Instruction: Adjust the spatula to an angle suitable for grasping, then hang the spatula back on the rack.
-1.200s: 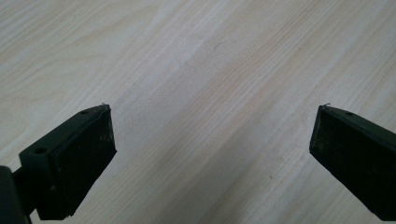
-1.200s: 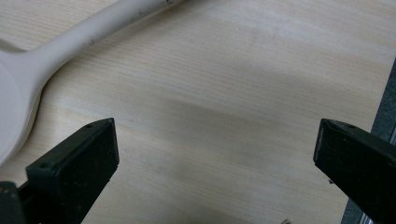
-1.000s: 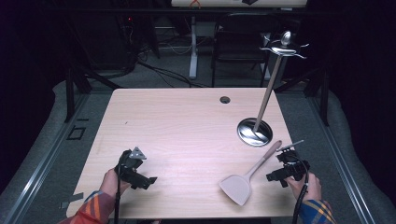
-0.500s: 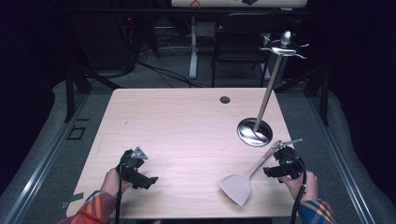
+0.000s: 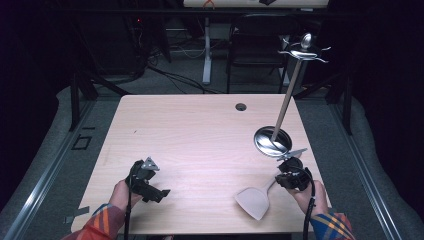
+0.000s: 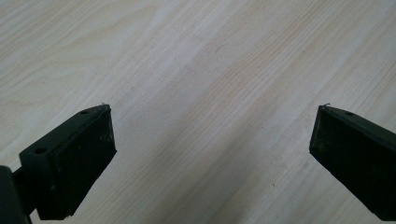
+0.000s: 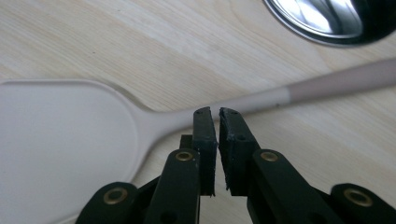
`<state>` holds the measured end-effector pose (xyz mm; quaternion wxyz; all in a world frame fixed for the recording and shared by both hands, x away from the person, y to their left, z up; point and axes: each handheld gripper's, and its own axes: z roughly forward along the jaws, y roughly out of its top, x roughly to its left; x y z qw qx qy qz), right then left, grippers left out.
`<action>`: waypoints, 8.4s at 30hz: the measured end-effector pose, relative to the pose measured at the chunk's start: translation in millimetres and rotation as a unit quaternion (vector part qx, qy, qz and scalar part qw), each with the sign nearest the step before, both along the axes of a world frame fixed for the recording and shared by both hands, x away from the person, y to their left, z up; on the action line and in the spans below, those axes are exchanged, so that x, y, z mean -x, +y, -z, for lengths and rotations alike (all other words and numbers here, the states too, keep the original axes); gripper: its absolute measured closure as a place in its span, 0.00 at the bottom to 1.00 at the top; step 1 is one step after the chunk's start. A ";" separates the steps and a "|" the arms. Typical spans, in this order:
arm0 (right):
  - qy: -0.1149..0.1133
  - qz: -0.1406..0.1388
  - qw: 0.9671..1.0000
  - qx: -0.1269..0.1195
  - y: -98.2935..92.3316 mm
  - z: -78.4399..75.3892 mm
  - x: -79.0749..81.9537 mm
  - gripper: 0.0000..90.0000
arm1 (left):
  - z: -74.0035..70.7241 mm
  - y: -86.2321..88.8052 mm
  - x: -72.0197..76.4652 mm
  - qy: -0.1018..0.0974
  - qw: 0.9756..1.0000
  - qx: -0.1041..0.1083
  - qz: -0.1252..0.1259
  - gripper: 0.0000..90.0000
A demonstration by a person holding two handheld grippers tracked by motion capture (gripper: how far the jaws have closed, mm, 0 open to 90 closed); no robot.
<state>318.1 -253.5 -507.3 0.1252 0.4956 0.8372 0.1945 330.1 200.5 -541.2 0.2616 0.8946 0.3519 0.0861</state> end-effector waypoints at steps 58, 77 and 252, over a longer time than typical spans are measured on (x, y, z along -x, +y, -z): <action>0.076 -0.118 0.987 0.073 21.7 35.1 -14.3 0.77 | -1.9 -1.2 0.6 0.000 1.000 0.006 0.010 0.00; 0.087 0.151 0.985 -0.003 -24.8 36.0 -38.1 0.43 | -2.5 -4.8 0.0 -0.002 1.000 0.005 0.016 0.00; -0.191 0.011 0.974 -0.118 -24.3 -61.5 2.3 0.87 | -3.6 3.7 5.8 -0.001 1.000 0.001 0.012 0.00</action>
